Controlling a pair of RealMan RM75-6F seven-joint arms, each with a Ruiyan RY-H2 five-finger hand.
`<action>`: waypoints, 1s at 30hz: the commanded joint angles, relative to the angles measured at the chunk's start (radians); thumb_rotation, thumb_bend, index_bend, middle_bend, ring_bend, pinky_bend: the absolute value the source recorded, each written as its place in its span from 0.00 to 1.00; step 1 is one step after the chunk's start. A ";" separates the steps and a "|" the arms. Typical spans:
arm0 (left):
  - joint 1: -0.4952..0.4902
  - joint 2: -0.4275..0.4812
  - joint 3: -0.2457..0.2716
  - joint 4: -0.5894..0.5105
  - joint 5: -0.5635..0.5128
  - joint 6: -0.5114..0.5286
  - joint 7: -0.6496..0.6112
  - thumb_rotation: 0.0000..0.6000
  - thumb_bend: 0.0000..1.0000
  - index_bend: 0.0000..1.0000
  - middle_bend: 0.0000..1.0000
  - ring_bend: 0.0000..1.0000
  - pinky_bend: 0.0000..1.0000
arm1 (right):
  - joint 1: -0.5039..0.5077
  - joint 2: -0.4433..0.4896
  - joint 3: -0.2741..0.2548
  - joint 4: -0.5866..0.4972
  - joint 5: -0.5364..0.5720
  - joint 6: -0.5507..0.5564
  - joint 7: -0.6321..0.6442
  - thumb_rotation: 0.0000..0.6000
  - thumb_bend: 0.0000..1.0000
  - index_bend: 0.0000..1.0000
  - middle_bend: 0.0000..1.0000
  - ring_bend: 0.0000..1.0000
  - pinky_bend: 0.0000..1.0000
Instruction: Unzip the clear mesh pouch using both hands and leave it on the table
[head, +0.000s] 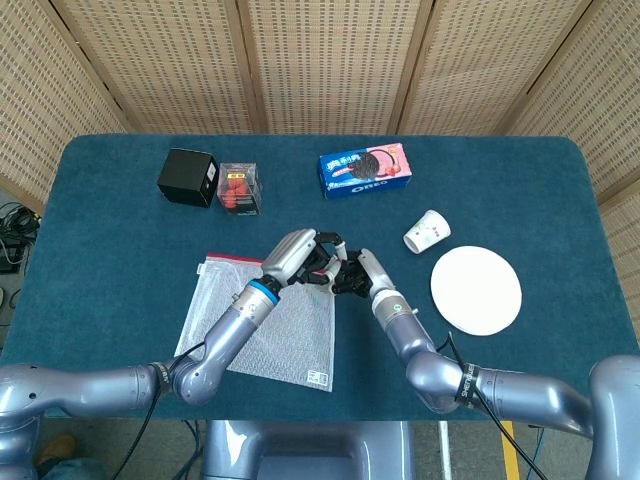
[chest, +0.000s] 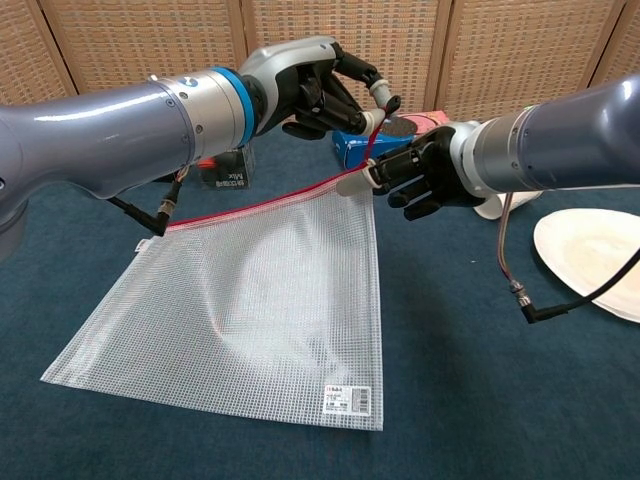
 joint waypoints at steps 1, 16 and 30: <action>0.000 0.000 0.000 0.000 0.001 -0.001 -0.003 1.00 0.54 0.93 0.98 1.00 1.00 | -0.005 -0.003 0.003 0.004 0.000 -0.002 -0.004 1.00 0.38 0.59 0.86 0.84 1.00; -0.002 0.001 0.001 0.008 -0.003 -0.006 -0.009 1.00 0.54 0.93 0.98 1.00 1.00 | -0.022 -0.012 0.012 0.009 -0.014 -0.021 -0.020 1.00 0.59 0.64 0.87 0.84 1.00; -0.002 0.005 0.005 0.023 -0.016 -0.013 -0.009 1.00 0.54 0.93 0.98 1.00 1.00 | -0.045 0.007 0.017 -0.013 -0.052 -0.068 -0.013 1.00 0.88 0.70 0.88 0.85 1.00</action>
